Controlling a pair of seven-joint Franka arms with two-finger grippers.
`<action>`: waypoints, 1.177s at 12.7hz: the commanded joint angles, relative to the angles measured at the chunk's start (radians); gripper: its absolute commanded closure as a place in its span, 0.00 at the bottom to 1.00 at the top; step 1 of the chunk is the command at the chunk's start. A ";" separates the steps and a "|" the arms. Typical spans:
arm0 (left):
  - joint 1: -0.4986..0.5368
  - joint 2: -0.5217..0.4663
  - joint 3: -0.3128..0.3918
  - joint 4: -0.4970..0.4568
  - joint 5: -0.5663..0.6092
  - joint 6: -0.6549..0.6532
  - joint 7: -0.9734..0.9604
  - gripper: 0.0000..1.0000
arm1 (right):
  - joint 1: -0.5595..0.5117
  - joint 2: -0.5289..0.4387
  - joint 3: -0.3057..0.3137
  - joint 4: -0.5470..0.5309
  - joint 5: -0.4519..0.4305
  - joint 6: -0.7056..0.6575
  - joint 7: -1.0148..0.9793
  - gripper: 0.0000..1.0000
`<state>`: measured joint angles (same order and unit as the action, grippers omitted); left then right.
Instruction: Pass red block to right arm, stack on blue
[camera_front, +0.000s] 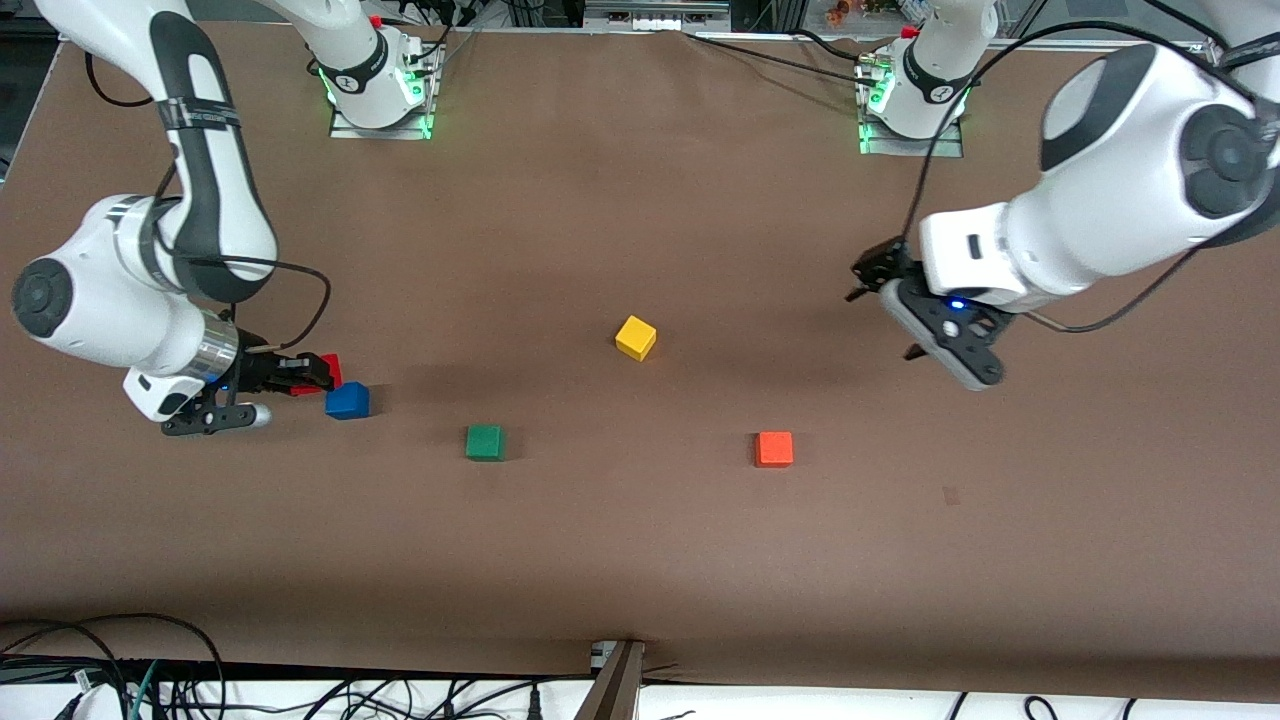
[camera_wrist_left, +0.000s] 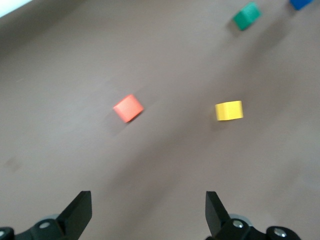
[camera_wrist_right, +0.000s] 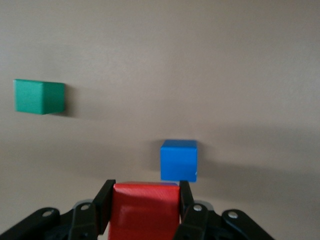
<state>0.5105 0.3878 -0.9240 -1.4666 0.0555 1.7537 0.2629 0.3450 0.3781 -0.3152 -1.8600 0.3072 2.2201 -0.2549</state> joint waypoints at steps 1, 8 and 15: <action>0.046 -0.033 -0.003 0.047 0.055 -0.090 -0.028 0.00 | 0.041 -0.048 -0.001 -0.135 -0.069 0.175 -0.001 1.00; -0.274 -0.170 0.411 0.055 0.047 -0.172 -0.045 0.00 | 0.052 -0.016 0.001 -0.183 -0.091 0.340 -0.017 1.00; -0.550 -0.380 0.812 -0.137 -0.002 -0.168 -0.176 0.00 | 0.040 0.016 -0.001 -0.185 -0.086 0.378 -0.003 1.00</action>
<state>0.0116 0.1140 -0.1761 -1.4701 0.0856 1.5745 0.1789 0.3903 0.4010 -0.3182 -2.0331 0.2300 2.5805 -0.2575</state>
